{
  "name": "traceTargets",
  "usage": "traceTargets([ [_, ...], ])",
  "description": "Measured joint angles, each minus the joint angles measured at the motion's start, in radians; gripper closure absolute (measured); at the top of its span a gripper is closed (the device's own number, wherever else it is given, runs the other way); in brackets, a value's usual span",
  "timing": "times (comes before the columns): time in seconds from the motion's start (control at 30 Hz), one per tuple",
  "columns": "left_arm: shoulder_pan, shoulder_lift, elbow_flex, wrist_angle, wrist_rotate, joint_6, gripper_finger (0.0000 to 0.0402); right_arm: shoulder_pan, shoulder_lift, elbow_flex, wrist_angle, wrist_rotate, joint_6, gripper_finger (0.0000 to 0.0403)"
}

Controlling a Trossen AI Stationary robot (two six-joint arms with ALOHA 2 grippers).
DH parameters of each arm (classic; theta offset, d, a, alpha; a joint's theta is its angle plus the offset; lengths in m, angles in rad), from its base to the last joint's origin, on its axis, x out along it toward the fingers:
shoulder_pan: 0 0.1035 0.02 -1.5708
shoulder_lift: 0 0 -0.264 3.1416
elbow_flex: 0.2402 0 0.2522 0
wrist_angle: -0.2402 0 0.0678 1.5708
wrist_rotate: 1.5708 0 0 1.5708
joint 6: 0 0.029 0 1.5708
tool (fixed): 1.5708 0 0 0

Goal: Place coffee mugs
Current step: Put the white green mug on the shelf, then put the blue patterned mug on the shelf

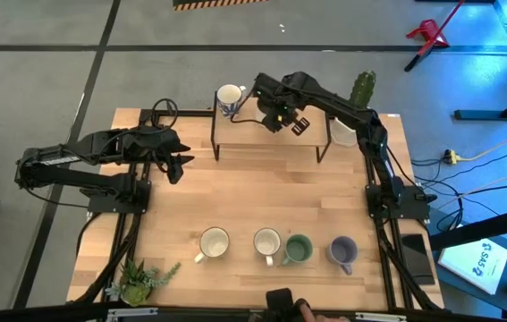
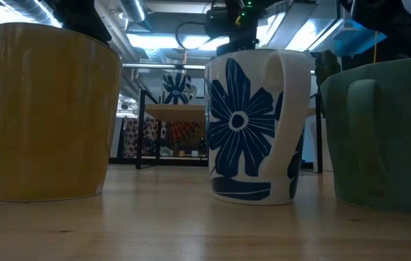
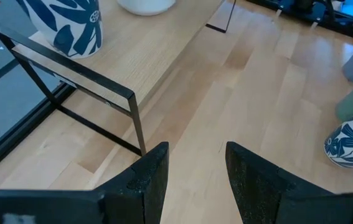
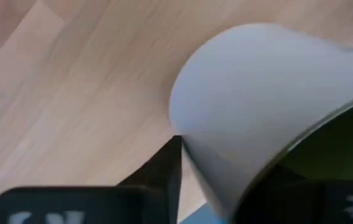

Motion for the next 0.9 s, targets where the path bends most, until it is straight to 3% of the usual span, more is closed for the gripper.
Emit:
traceTargets([
  [0.3,0.0,0.0,0.0,0.0,0.0,0.0,0.0248,0.001,0.0,0.027,0.069,0.056,0.017,0.0238],
  [0.8,0.0,0.0,0.0,0.0,-0.002,0.0,0.0248,-0.005,-0.035,0.066,0.108,0.099,0.042,0.0233],
  [0.9,0.0,0.0,0.0,0.0,-0.003,0.0,0.0248,-0.001,-0.064,0.066,0.101,0.058,0.095,0.0233],
])
